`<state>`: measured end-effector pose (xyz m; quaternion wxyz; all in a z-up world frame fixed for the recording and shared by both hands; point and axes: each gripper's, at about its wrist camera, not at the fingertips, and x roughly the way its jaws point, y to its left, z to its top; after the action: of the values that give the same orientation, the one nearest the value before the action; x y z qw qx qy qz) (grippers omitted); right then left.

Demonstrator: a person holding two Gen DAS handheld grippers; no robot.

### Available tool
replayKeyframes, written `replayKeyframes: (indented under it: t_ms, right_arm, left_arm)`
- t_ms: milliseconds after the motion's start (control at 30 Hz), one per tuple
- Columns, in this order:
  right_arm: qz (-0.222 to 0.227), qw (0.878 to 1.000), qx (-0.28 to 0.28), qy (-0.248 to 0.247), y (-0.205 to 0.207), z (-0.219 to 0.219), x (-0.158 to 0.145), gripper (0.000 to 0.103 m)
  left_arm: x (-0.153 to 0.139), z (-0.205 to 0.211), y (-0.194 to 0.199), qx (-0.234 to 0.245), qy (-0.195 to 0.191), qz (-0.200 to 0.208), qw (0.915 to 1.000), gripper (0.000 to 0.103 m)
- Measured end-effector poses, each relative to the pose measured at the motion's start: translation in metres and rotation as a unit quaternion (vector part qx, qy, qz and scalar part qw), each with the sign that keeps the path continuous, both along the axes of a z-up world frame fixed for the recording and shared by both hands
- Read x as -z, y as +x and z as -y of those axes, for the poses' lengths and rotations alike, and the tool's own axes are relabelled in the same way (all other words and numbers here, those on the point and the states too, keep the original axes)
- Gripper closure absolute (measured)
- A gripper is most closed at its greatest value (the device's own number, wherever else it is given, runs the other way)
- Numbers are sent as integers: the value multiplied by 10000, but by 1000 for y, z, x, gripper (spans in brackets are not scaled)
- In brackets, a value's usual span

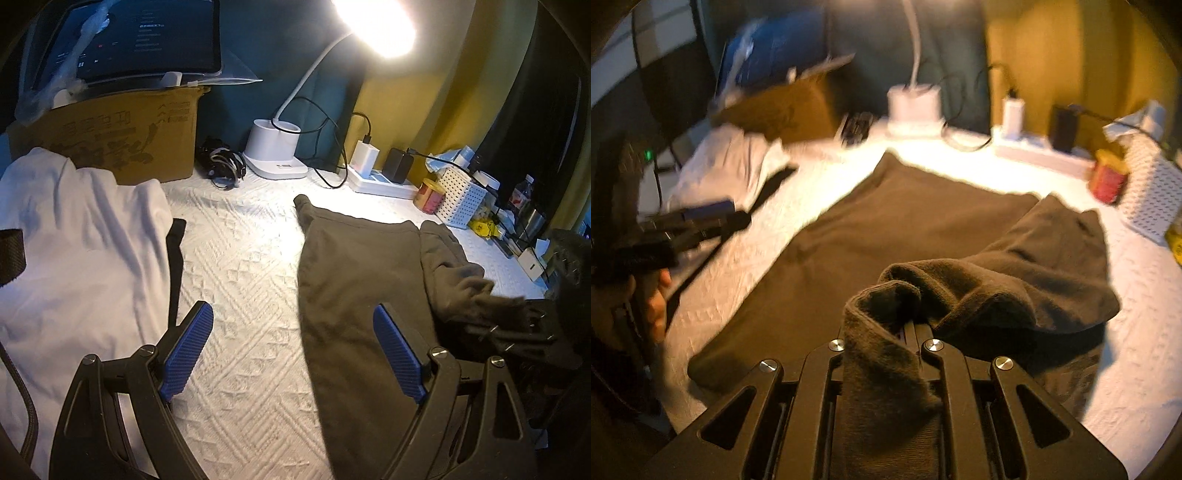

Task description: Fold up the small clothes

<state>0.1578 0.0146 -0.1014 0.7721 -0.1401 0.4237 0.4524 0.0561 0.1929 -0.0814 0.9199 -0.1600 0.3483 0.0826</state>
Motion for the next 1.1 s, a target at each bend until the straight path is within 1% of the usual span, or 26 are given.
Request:
replayKeyframes:
  t_ms: [33, 67, 100, 133, 167, 200, 333, 367, 467, 600, 700, 767, 900, 1000, 1100]
  right_arm:
    - [-21, 9999, -98, -65, -4, -4, 2, 89]
    - [-39, 9998, -183, -96, -8, -8, 3, 86]
    - [-100, 9995, -278, -112, -11, -11, 3, 74]
    - [-161, 9992, -349, -109, -14, -14, 4, 66]
    - [-209, 9989, -415, -98, -19, -15, 4, 53]
    - [-185, 9988, -454, -81, -25, -17, 2, 49]
    - [-203, 9981, -564, -112, -43, -17, -6, 48]
    - [-194, 9981, -573, -63, -47, -15, -9, 47]
    - [-347, 9960, -801, 184, -61, -12, -20, 47]
    - [-262, 9948, -947, 271, -80, -4, -30, 47]
    - [-178, 9945, -951, 410, -88, 10, -40, 47]
    - [-126, 9946, -899, 505, -89, 19, -46, 47]
    - [17, 9959, -559, 704, -77, 47, -57, 47]
    - [72, 9966, -246, 783, -61, 69, -57, 48]
    - [126, 9970, 47, 759, -42, 90, -50, 47]
  left_arm:
    - [-1, 0, -2, 3, 1, 4, 10000, 15]
    - [-1, 0, -3, -3, 7, 5, 10000, 15]
    - [-2, -1, -5, -10, 17, 2, 10000, 15]
    - [-2, -1, -6, -13, 21, -3, 10000, 15]
    - [-3, -1, -7, -20, 31, -4, 10000, 15]
    - [-4, -1, -9, -25, 44, 0, 10000, 15]
    - [-10, 0, -13, -39, 132, 14, 9999, 15]
    - [-12, 0, -14, -41, 154, 13, 9999, 15]
    - [-18, 4, -17, -37, 224, 63, 9997, 15]
    - [-27, 14, -18, 60, 328, 136, 9994, 15]
    - [-32, 24, -13, 167, 398, 145, 9990, 15]
    - [-35, 31, -9, 256, 441, 138, 9986, 15]
    - [-39, 50, 2, 450, 533, 90, 9975, 15]
    - [-42, 68, 14, 641, 638, 26, 9959, 15]
    - [-44, 88, 30, 862, 751, -31, 9934, 15]
